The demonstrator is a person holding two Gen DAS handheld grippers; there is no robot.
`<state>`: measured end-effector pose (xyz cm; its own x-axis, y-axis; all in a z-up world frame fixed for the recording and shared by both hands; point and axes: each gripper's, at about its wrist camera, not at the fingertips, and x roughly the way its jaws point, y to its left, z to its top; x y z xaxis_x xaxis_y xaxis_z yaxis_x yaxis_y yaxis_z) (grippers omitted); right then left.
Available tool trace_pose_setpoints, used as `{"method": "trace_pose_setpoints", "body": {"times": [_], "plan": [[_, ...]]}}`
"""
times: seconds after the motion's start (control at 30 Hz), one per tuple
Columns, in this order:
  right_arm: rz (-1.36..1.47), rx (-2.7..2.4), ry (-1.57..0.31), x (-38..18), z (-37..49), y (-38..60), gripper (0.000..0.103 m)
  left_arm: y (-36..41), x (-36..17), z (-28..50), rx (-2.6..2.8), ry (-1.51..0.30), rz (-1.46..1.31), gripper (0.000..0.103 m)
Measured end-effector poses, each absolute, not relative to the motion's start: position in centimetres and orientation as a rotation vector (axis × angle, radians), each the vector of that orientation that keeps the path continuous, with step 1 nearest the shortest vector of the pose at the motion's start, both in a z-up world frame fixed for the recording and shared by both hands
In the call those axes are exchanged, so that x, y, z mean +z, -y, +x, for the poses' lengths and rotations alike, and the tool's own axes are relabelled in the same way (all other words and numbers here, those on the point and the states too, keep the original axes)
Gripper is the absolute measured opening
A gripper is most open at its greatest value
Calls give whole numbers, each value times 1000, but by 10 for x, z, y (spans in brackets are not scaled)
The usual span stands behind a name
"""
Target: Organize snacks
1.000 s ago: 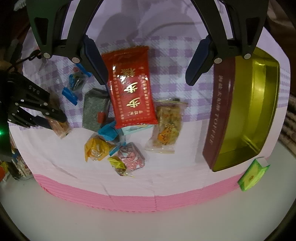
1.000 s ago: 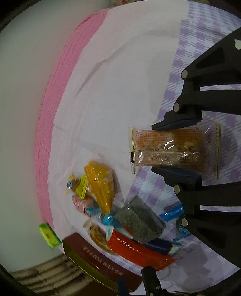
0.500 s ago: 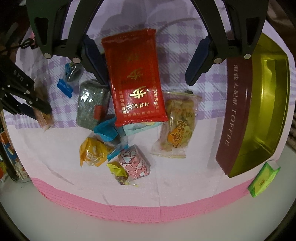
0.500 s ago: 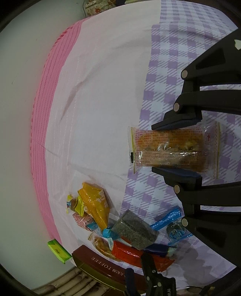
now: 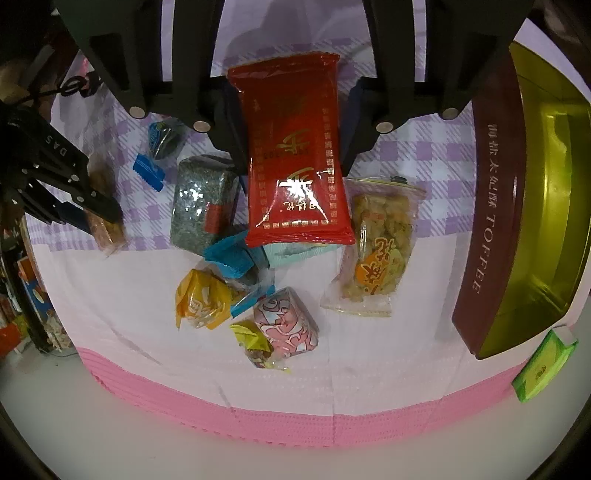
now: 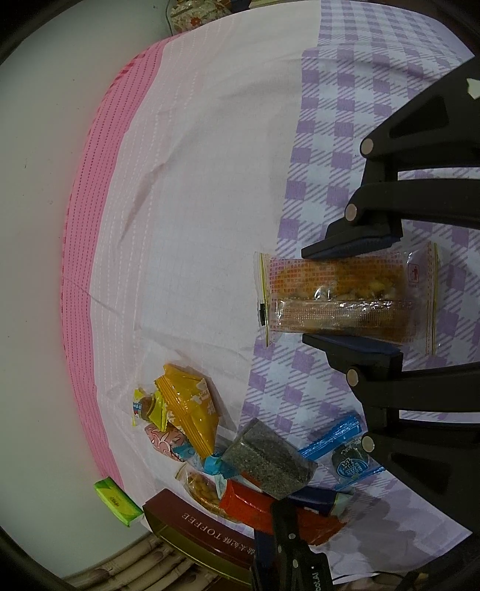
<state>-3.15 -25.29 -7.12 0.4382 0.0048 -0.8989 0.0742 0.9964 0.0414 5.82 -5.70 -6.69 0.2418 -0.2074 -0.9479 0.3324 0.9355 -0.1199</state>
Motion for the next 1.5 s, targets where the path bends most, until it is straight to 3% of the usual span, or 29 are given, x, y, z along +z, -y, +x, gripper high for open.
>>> {"method": "trace_pose_setpoints", "body": {"times": [0.5, 0.8, 1.2, 1.5], "plan": [[47, -68, -1136, -72, -28, 247, 36, 33, -26, 40, -364, -1232, 148, 45], [55, -93, -1159, -72, -23, 247, 36, -32, 12, 63, -252, -1123, 191, 45], [71, -133, -1204, -72, -6, 245, 36, -141, -28, 93, -46, -1186, 234, 45], [84, -172, -1236, -71, 5, 240, 35, -176, -53, 97, -12, -1231, 238, 45]]}}
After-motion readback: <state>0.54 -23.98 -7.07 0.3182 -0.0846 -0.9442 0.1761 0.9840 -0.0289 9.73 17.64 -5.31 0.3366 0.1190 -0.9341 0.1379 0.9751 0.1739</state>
